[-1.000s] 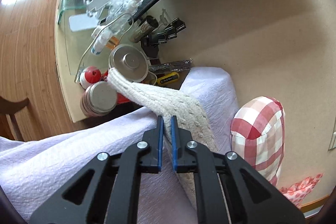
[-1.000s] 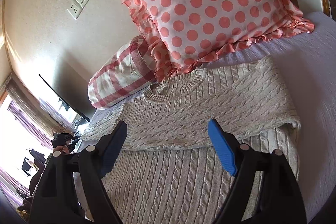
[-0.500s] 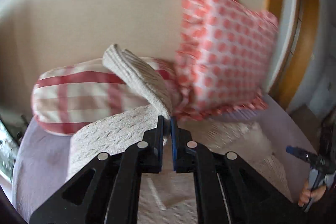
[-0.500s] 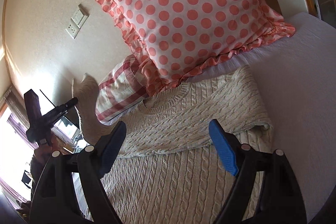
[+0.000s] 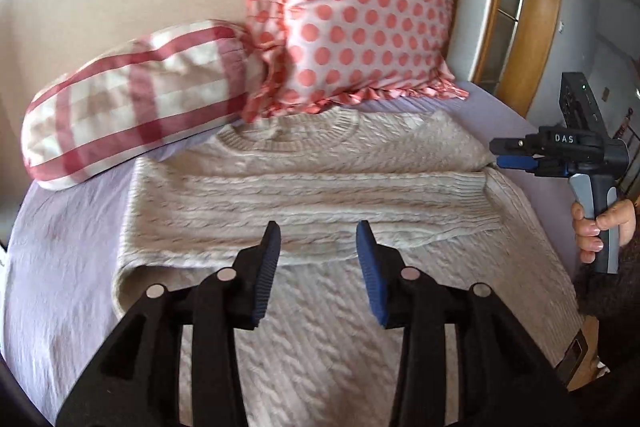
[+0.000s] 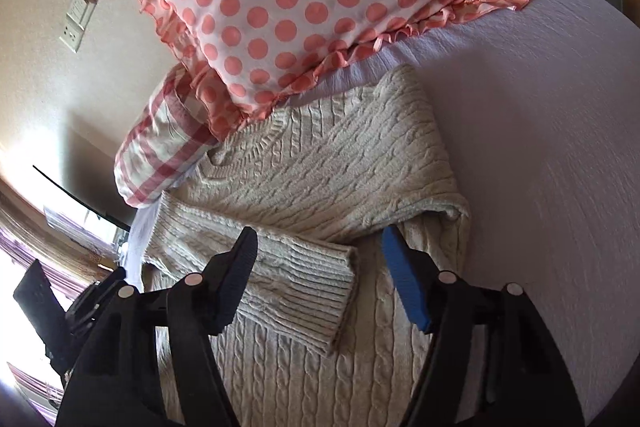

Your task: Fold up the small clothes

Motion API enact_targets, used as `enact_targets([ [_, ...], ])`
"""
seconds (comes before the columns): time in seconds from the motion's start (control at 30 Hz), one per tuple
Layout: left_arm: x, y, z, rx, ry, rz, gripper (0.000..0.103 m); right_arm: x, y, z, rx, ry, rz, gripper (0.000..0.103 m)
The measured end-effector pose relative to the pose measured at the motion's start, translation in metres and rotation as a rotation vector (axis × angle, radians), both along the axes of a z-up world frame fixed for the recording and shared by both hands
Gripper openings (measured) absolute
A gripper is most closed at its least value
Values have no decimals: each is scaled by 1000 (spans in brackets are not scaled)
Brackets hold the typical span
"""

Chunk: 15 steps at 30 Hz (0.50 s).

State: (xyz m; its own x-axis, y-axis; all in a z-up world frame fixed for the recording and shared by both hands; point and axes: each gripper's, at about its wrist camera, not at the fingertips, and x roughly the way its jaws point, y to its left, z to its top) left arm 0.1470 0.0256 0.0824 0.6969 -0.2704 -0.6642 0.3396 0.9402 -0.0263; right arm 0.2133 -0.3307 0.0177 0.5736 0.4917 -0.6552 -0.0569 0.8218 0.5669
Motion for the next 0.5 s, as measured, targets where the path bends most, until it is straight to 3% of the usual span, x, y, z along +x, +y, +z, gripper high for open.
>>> enact_targets([
  [0.17, -17, 38, -1, 1, 1, 69, 51, 0, 19, -20, -44, 45, 59, 60],
  [0.2, -17, 42, -2, -6, 5, 76, 52, 1, 22, -24, -62, 52, 67, 54],
  [0.23, -17, 46, -3, -12, 8, 84, 52, 2, 25, -28, -74, 59, 78, 46],
  [0.27, -15, 48, -4, -17, 10, 90, 52, 3, 28, -32, -81, 61, 90, 20],
  [0.3, -14, 50, -4, -26, 13, 95, 52, 2, 30, -34, -72, 55, 111, 9],
  [0.5, -15, 58, -5, -58, 2, 112, 57, 1, 36, 30, -133, -174, 74, 7],
])
